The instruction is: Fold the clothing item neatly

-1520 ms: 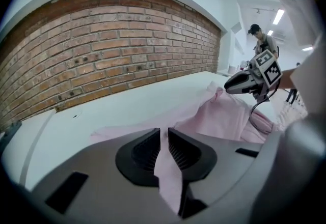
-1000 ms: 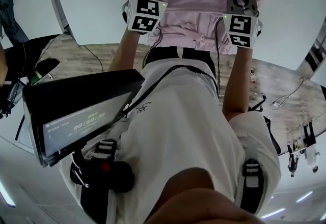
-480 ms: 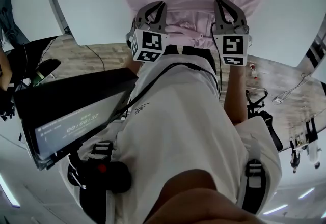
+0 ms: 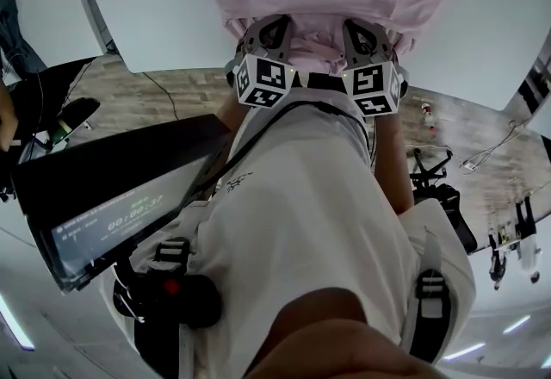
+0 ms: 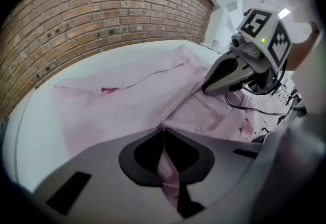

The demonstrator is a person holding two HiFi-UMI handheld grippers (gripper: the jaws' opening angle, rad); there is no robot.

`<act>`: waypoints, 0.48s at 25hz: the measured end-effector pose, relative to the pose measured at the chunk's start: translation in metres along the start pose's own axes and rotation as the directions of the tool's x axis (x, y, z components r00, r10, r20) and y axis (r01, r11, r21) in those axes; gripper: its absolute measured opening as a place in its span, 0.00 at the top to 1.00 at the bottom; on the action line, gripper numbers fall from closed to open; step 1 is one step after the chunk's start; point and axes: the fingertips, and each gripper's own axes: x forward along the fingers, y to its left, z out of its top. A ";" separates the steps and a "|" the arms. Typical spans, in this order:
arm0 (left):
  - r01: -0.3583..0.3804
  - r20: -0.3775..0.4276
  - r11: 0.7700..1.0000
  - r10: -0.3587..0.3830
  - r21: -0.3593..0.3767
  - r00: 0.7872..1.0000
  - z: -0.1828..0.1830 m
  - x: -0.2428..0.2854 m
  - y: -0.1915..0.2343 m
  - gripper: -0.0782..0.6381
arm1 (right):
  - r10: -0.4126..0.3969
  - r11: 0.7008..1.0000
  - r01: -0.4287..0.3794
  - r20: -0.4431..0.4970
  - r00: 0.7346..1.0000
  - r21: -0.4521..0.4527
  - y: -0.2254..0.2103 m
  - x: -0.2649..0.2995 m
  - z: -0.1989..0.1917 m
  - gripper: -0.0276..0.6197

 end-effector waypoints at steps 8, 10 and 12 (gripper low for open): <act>0.006 0.048 1.000 -0.005 -0.012 0.999 0.012 0.006 0.008 0.87 | -0.056 0.998 0.056 0.026 0.998 -0.013 -0.013 0.007 0.006 0.95; 0.004 0.052 1.000 -0.003 -0.020 0.999 0.018 0.009 0.012 0.87 | -0.072 0.997 0.073 0.037 0.997 -0.013 -0.018 0.009 0.012 0.95; -0.003 0.059 1.000 0.004 -0.011 0.998 0.023 0.010 0.016 0.87 | -0.087 0.996 0.087 0.045 0.995 -0.015 -0.022 0.010 0.016 0.95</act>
